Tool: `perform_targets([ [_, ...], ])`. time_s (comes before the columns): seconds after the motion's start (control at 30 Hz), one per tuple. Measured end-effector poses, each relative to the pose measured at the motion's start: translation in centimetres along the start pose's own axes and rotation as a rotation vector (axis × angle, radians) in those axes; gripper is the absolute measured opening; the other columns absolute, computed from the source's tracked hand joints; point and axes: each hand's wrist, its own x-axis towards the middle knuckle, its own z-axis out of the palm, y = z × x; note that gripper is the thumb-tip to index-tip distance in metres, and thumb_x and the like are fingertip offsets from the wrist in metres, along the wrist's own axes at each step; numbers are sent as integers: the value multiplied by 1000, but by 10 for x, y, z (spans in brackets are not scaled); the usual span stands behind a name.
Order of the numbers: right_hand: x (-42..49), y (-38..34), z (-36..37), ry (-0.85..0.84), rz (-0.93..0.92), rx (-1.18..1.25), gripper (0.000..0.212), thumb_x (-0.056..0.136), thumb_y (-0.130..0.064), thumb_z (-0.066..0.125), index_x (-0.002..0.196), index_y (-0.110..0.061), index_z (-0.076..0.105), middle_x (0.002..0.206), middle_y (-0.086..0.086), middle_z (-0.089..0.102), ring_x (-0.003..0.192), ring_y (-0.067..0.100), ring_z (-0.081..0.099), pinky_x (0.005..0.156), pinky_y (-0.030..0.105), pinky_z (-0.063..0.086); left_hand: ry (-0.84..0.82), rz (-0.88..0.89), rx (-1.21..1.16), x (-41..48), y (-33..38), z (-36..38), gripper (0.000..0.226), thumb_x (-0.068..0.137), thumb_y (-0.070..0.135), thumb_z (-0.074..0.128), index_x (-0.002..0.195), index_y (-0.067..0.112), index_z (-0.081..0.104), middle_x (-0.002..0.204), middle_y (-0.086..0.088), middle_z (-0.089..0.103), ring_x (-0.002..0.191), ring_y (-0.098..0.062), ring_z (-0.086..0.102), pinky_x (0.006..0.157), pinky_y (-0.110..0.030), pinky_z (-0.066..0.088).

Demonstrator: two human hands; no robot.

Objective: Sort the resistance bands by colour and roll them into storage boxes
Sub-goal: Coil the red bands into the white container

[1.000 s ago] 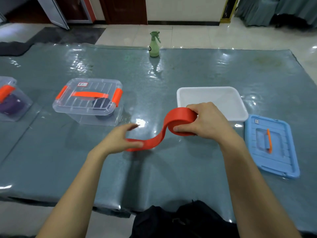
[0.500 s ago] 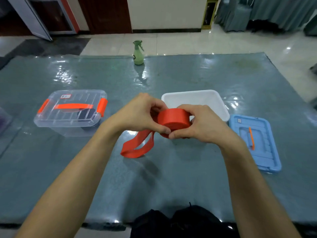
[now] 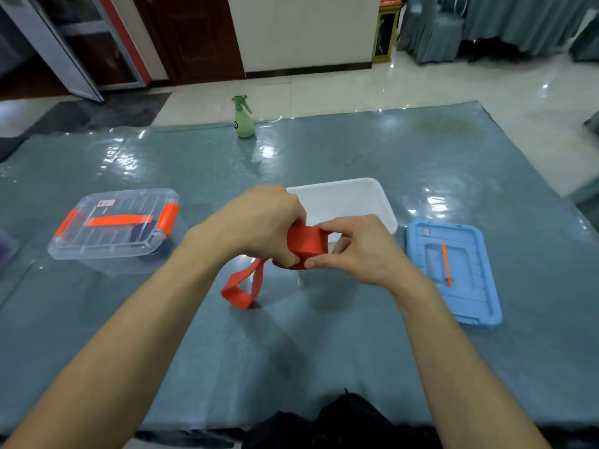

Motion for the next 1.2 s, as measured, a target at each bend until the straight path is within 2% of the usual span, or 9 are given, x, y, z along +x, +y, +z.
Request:
perform_targets([
  [0.1,-3,3,-10,-2,-25,-59,45,71,-48,99,106,-33,75,75,-34,66,63,7,66,57,15,43,12,7,27,7,14,-14,41,64,60,82,82,24,73,60,3,63,61,-17,58,57,-32,47],
  [0.2,-12,11,-20,15,-46,-40,40,71,-50,99,97,-30,76,63,-28,63,55,7,59,53,14,39,1,8,62,13,30,-24,41,62,59,82,79,23,72,60,2,62,60,-17,57,55,-32,45],
  [0.4,-29,26,-42,7,-83,53,44,62,-54,101,95,-33,81,59,-25,61,50,4,52,52,11,37,-9,9,41,18,58,-35,42,62,61,85,77,24,72,58,5,62,58,-8,52,54,-32,44],
  [0.57,-36,31,-57,45,-102,89,54,55,-68,95,96,-39,77,61,-22,63,49,6,52,51,12,38,-32,-3,-83,15,73,-53,46,67,62,91,97,28,82,78,6,77,78,-15,71,76,-43,60],
  [0.7,-36,28,-58,64,-111,136,41,62,-54,100,91,-35,78,72,-15,71,52,4,54,57,24,46,-14,21,-126,16,76,-63,47,67,57,95,104,31,83,86,11,81,85,-11,75,82,-40,63],
  [0.83,-45,31,-68,78,-149,351,30,67,-38,101,87,-31,81,70,-6,74,54,10,63,58,33,57,30,22,-451,7,65,-65,57,62,45,105,113,31,83,95,19,82,91,4,76,89,-23,63],
  [0.9,-47,31,-74,63,-150,447,34,66,-36,103,90,-24,82,75,0,77,56,16,70,60,38,61,61,52,-604,4,60,-64,54,63,39,106,111,27,84,95,16,83,91,0,79,90,-22,63],
  [1.03,-46,25,-81,77,-194,580,36,66,-28,103,97,-26,85,80,9,78,62,30,72,62,47,63,115,88,-767,5,56,-68,53,62,45,105,107,29,84,97,11,85,94,-10,83,89,-24,64],
  [1.2,-48,35,-87,159,-195,741,38,70,-8,97,105,-6,82,87,13,76,65,31,74,62,37,62,246,15,-918,-2,59,-38,51,64,26,106,109,17,83,99,2,86,96,-17,83,94,-32,65],
])
